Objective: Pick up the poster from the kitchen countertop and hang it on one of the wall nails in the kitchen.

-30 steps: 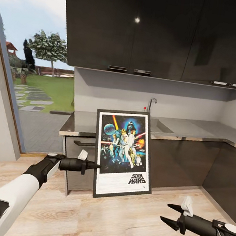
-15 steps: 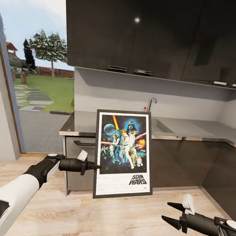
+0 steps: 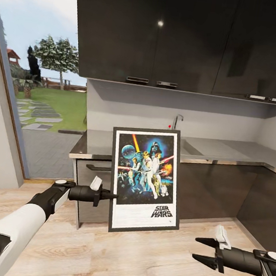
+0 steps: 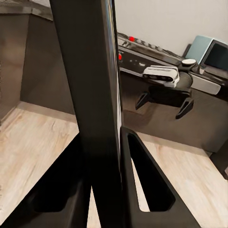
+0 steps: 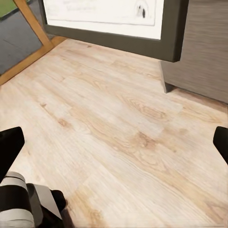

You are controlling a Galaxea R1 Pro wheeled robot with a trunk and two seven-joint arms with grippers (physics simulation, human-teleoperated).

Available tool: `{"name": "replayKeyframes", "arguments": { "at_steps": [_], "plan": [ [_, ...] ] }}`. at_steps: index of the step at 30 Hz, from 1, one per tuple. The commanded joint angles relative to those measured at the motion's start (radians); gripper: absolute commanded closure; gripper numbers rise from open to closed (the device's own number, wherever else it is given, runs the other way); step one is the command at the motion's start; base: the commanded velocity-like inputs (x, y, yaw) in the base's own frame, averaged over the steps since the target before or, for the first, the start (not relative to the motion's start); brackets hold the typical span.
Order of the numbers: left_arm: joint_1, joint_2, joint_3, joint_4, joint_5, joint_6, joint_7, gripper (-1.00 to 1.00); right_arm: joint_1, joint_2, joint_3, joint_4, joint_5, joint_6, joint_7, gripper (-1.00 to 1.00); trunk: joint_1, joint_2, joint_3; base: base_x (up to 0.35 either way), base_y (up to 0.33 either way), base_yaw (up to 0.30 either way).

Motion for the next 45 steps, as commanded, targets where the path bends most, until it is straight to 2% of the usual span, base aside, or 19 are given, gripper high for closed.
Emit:
{"name": "replayKeyframes", "arguments": {
  "at_steps": [1,6,10,18,21,29,34,45],
  "plan": [
    [-0.001,0.001,-0.008,0.0,0.007,-0.001,0.001,1.0,-0.001,-0.001,-0.001,0.0,0.001,0.011,0.006,-1.0,0.0,-0.001,-0.001,0.0,0.0,0.0],
    [-0.001,0.002,-0.008,0.015,-0.013,-0.059,-0.004,1.0,-0.001,-0.005,-0.001,0.0,0.001,0.012,0.013,-1.0,0.0,-0.001,-0.001,0.0,0.0,0.0],
    [-0.001,0.004,-0.008,0.032,-0.02,-0.083,-0.042,1.0,-0.001,-0.005,-0.001,0.0,0.0,0.012,0.015,-1.0,0.0,-0.001,-0.001,0.0,0.0,0.0],
    [-0.001,0.007,-0.009,0.069,-0.049,-0.163,-0.07,1.0,-0.001,-0.004,0.0,0.001,-0.001,0.012,0.015,-1.0,0.0,-0.001,-0.001,0.0,0.0,0.0],
    [-0.001,0.008,-0.009,0.074,-0.053,-0.169,-0.103,1.0,-0.001,-0.003,0.001,0.002,-0.001,0.012,0.014,-1.0,0.0,-0.001,-0.001,0.0,0.0,0.0],
    [-0.001,0.008,-0.009,0.079,-0.056,-0.179,-0.103,1.0,-0.001,-0.003,0.005,0.002,-0.001,0.012,0.016,-1.0,0.0,-0.001,-0.001,0.0,0.0,0.0],
    [-0.001,0.008,-0.009,0.079,-0.056,-0.179,-0.103,1.0,-0.001,-0.003,0.006,0.002,-0.001,0.012,0.055,-1.0,0.0,-0.001,-0.001,0.0,0.0,0.0],
    [-0.001,0.006,-0.01,0.079,-0.055,-0.181,-0.103,1.0,-0.001,0.0,0.008,0.002,-0.005,0.013,0.069,-1.0,0.0,-0.001,-0.001,0.0,0.0,0.0]
  ]
}}
